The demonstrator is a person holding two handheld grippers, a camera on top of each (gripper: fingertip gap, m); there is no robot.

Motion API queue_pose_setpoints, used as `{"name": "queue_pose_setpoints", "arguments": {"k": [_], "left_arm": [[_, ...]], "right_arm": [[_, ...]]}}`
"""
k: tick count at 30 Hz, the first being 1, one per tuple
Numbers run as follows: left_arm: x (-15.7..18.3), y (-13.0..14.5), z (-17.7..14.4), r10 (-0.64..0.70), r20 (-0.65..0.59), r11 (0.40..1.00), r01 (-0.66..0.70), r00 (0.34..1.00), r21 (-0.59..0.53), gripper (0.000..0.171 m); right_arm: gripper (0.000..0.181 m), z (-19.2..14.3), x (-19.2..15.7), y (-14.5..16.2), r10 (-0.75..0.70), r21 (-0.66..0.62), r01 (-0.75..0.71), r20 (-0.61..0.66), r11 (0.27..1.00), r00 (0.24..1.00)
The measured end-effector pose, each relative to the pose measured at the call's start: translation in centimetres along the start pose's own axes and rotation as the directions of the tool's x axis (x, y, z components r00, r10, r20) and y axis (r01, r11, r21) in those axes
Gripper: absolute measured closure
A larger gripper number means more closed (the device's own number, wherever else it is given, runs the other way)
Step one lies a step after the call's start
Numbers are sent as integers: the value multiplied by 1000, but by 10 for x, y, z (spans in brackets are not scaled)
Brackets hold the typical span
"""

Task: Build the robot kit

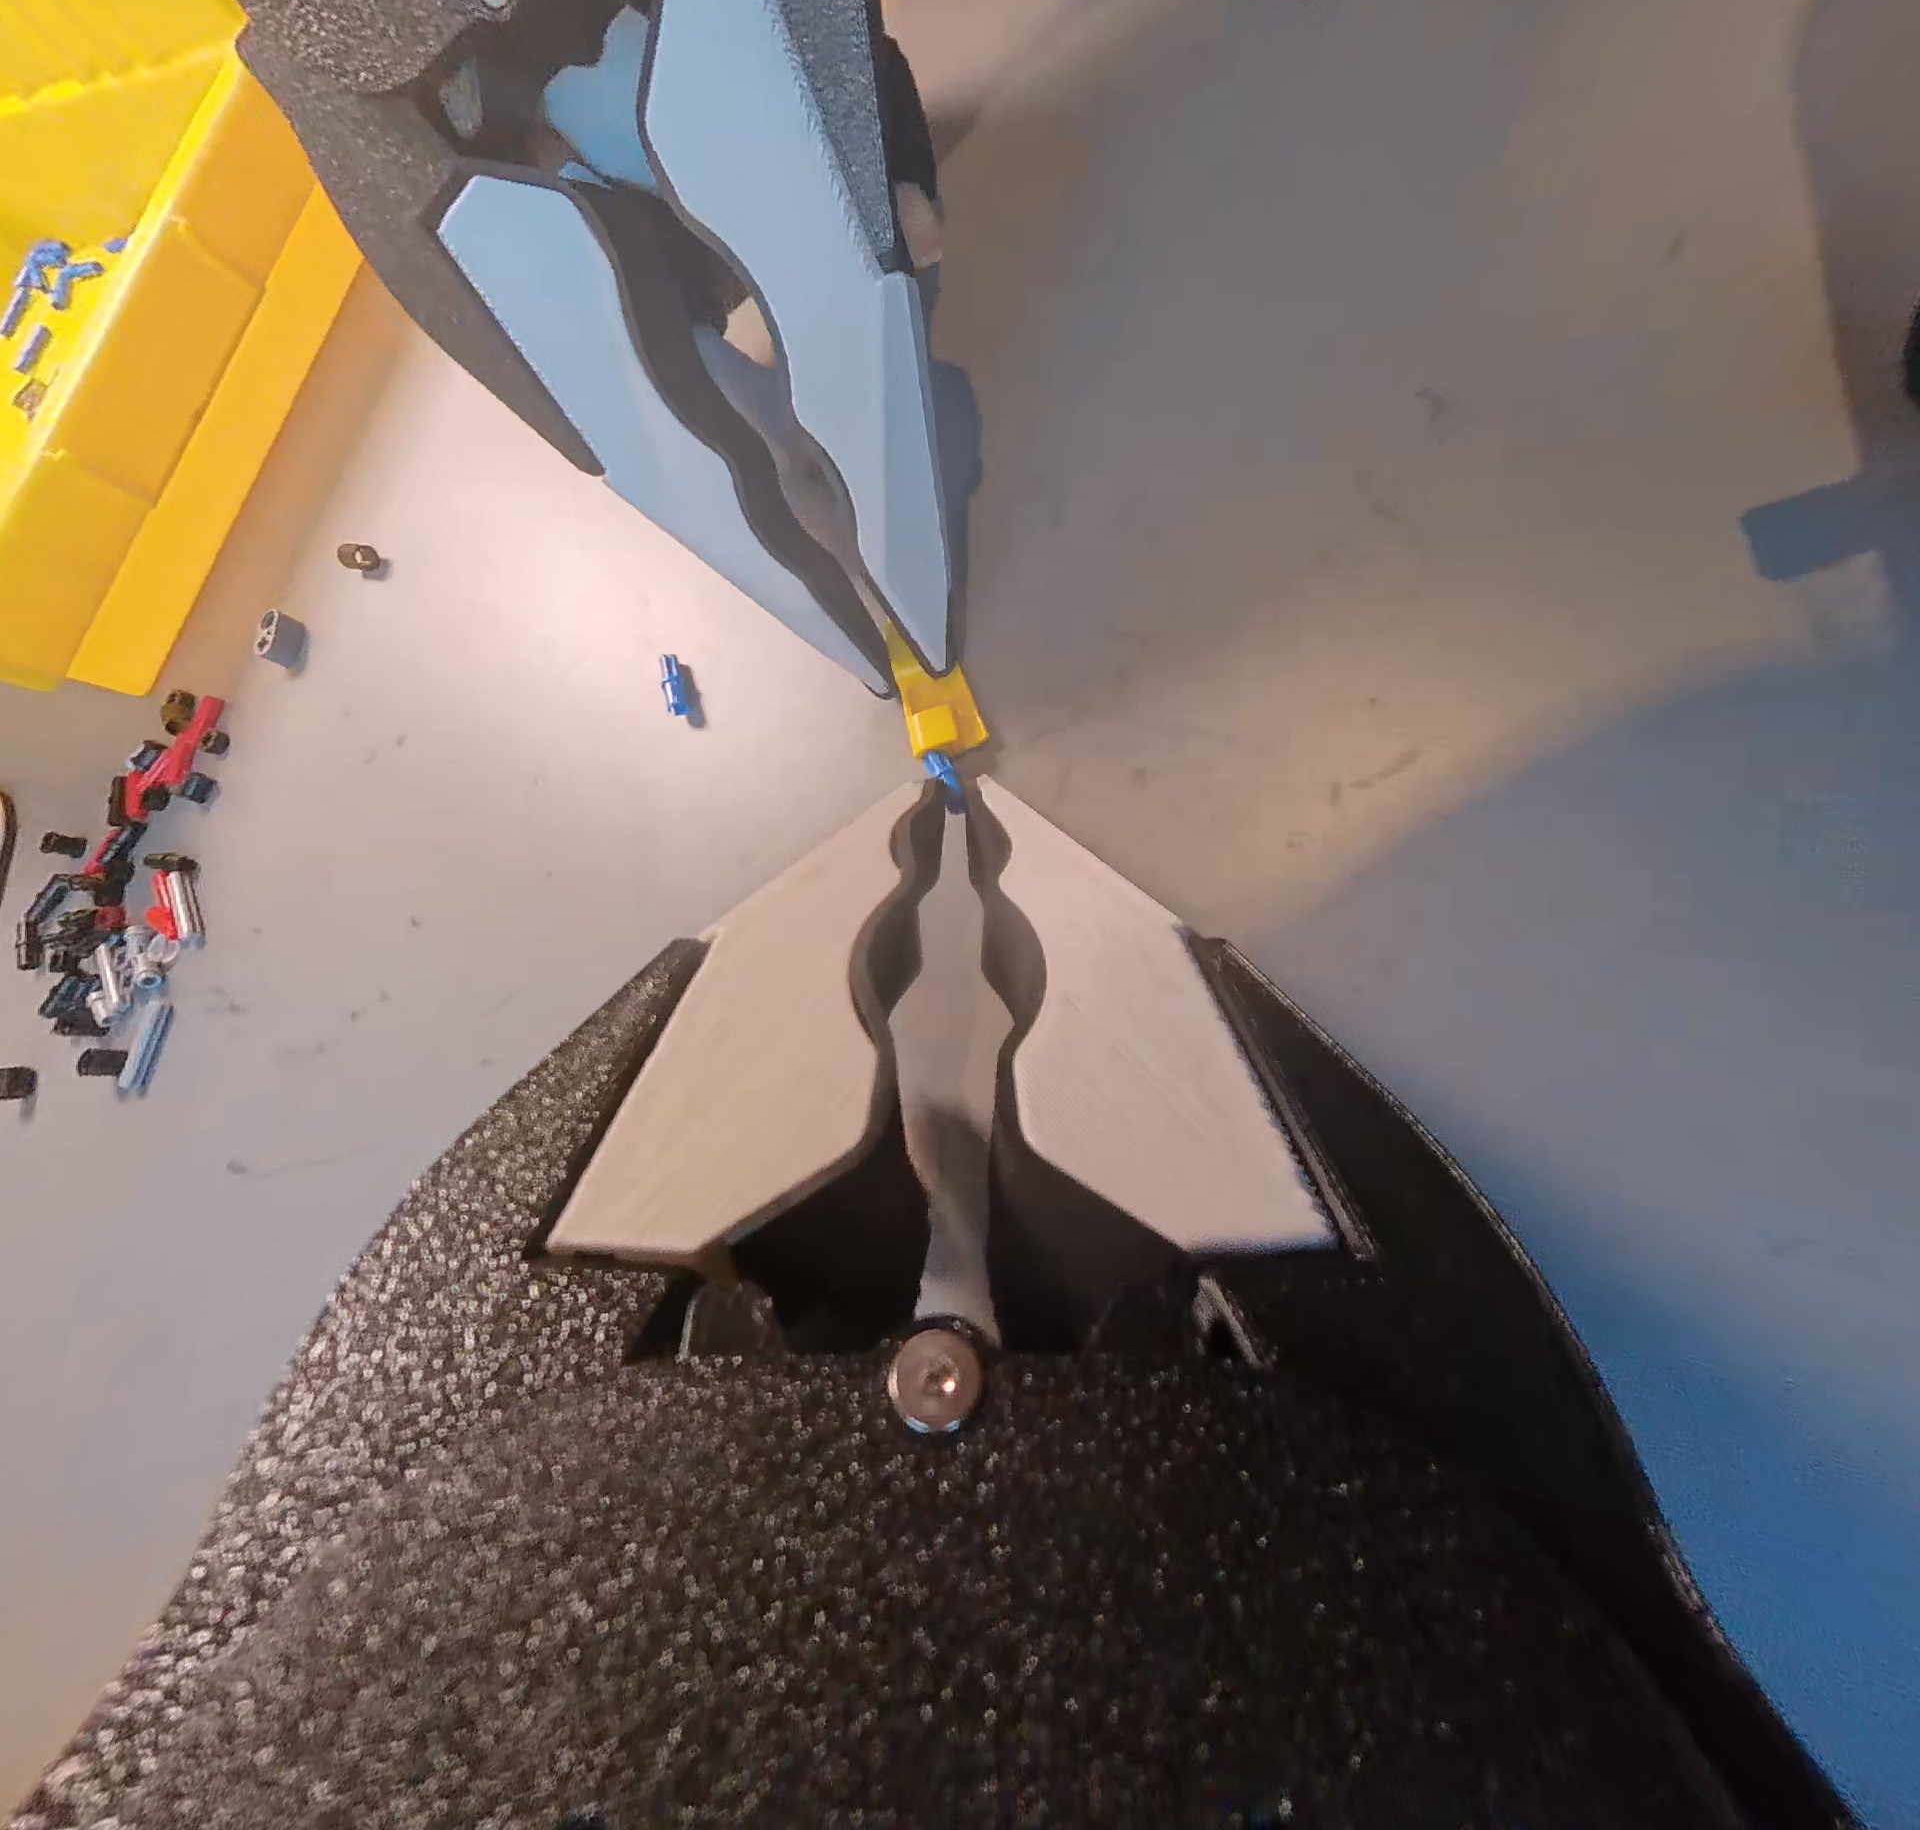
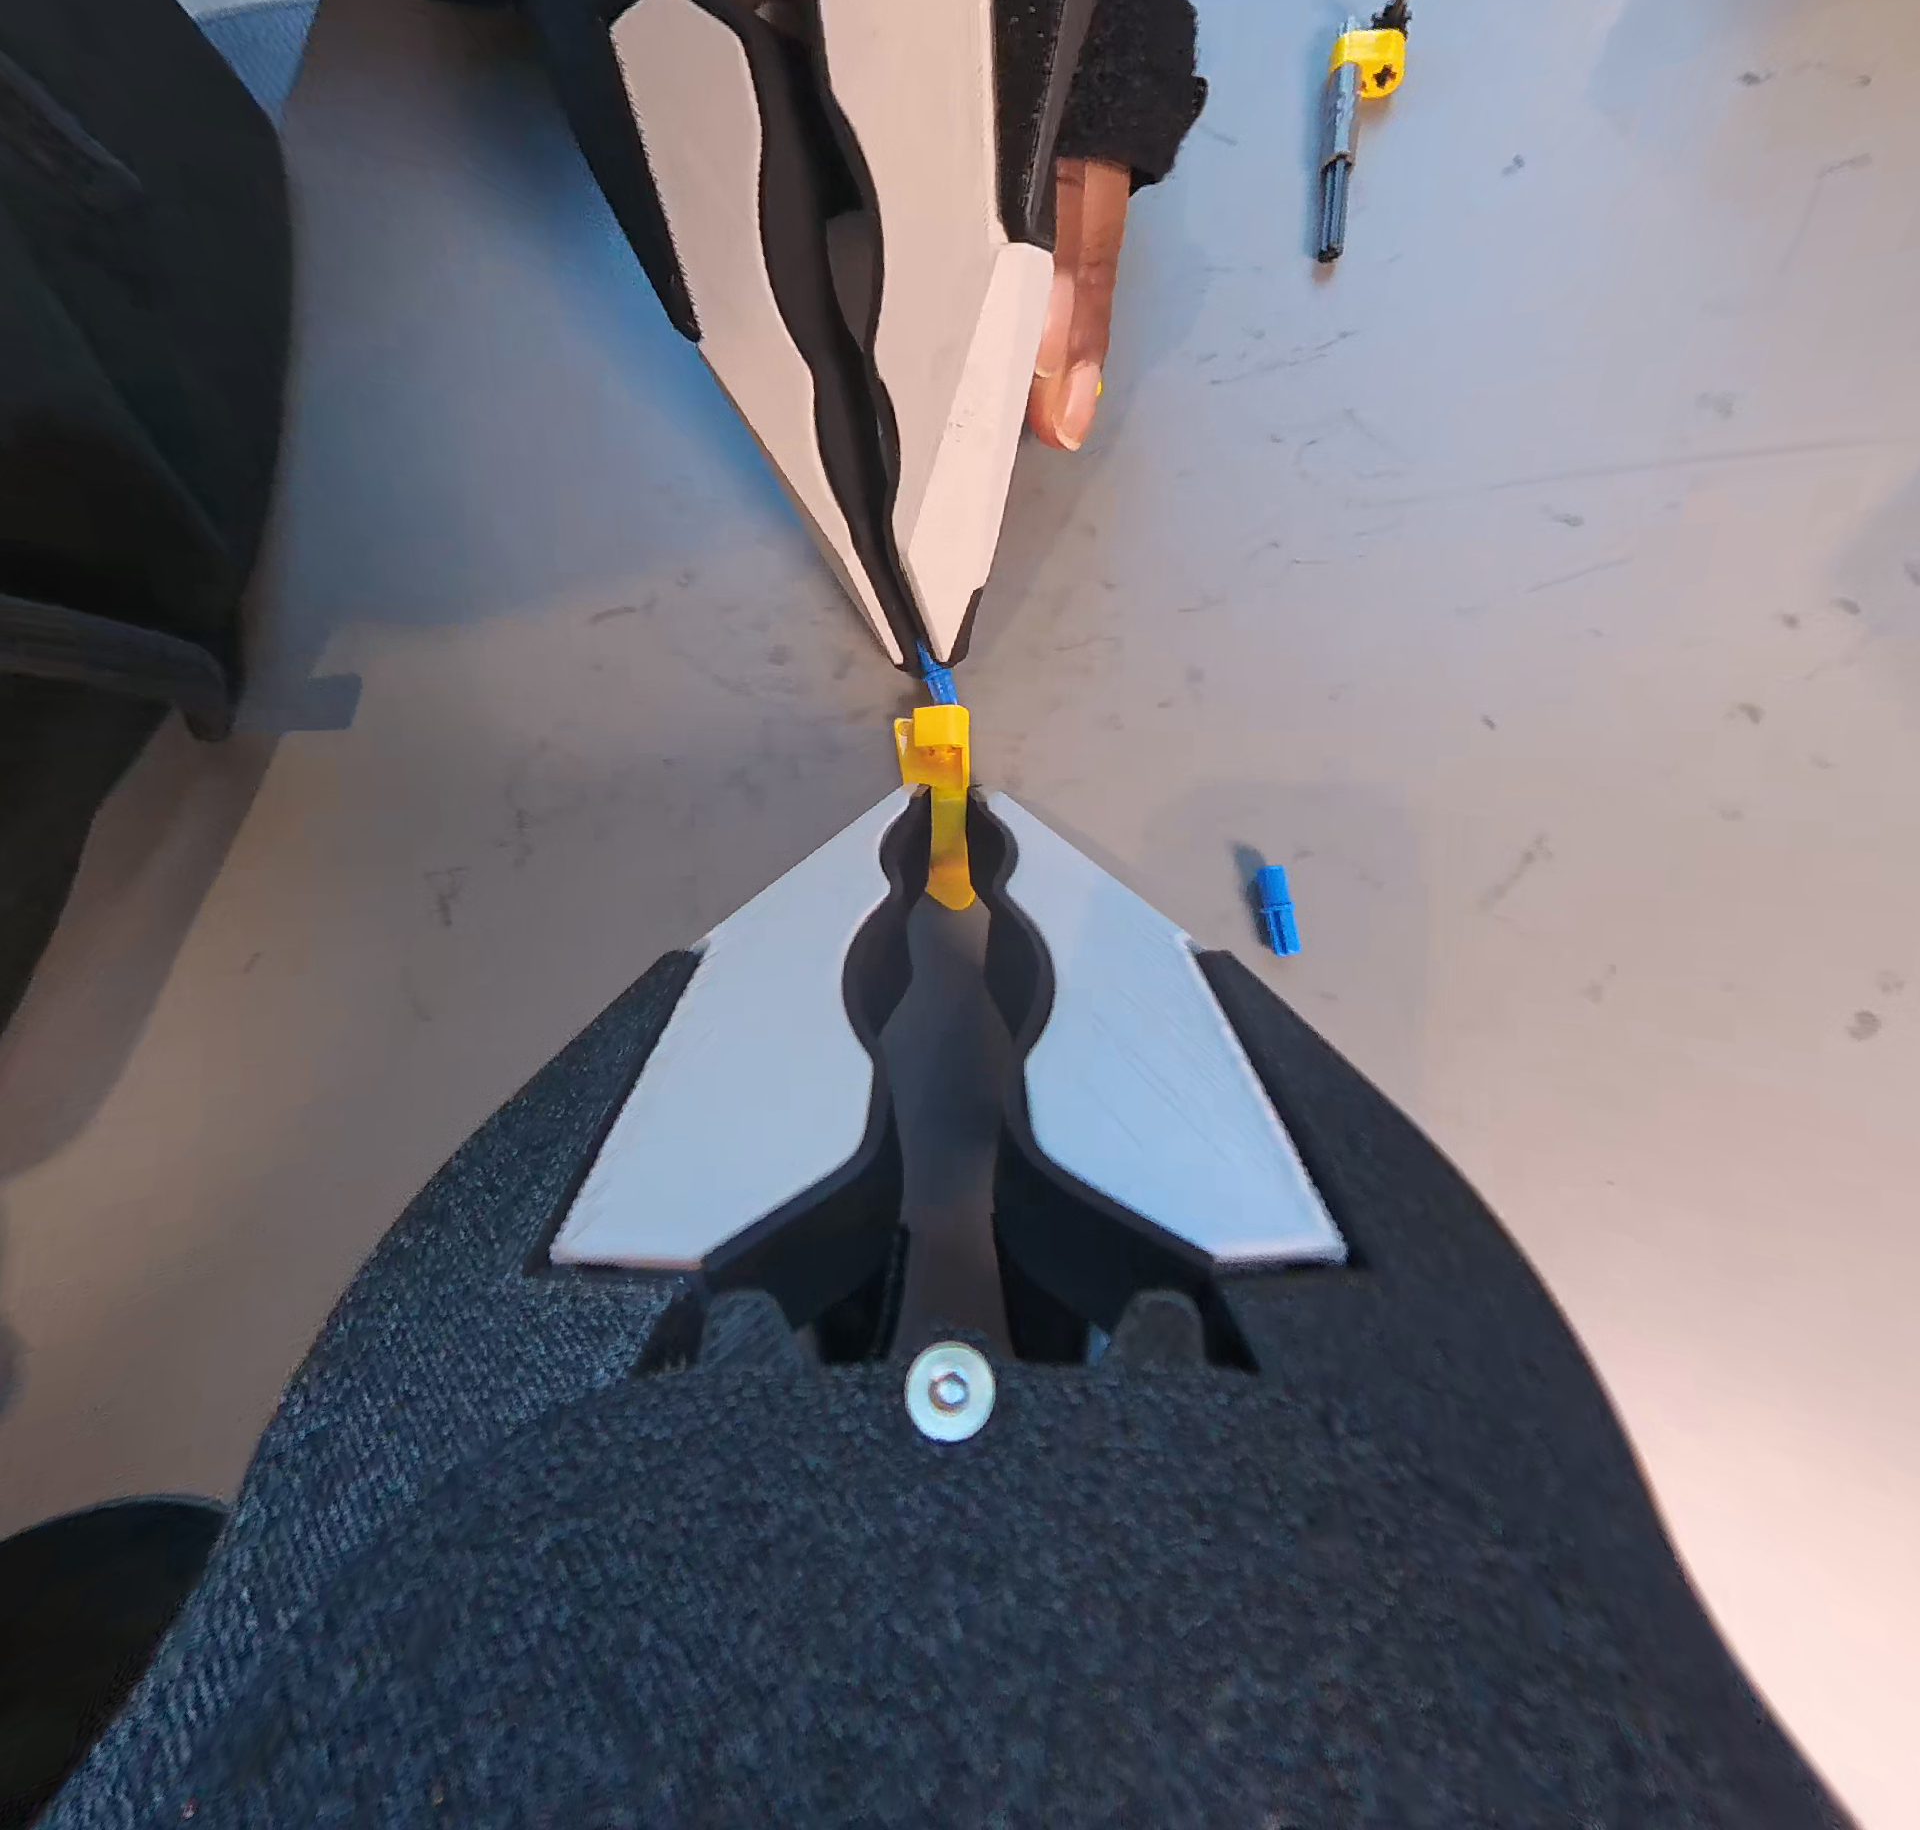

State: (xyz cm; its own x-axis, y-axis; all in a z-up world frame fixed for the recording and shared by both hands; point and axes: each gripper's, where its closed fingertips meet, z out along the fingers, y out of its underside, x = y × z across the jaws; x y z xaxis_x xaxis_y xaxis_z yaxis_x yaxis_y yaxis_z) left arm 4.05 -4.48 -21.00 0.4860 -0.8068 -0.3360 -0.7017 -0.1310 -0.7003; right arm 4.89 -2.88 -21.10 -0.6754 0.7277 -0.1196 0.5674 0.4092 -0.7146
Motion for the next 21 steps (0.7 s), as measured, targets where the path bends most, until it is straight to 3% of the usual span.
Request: {"name": "queue_pose_setpoints", "arguments": {"k": [10, 17, 21], "left_arm": [[3, 2, 2, 48, -68, 999, -48, 997, 9, 169], [1, 2, 1, -107, -7, 994, 107, 994, -22, 170], [1, 1, 2, -112, 12, 993, 112, 994, -26, 170]], "right_arm": [[176, 1, -7, 0, -31, 21, 30, 50, 999, 998], [176, 1, -6, 0, 68, 23, -67, -13, 997, 998], [176, 1, -6, 0, 54, 30, -53, -27, 998, 998]]}}
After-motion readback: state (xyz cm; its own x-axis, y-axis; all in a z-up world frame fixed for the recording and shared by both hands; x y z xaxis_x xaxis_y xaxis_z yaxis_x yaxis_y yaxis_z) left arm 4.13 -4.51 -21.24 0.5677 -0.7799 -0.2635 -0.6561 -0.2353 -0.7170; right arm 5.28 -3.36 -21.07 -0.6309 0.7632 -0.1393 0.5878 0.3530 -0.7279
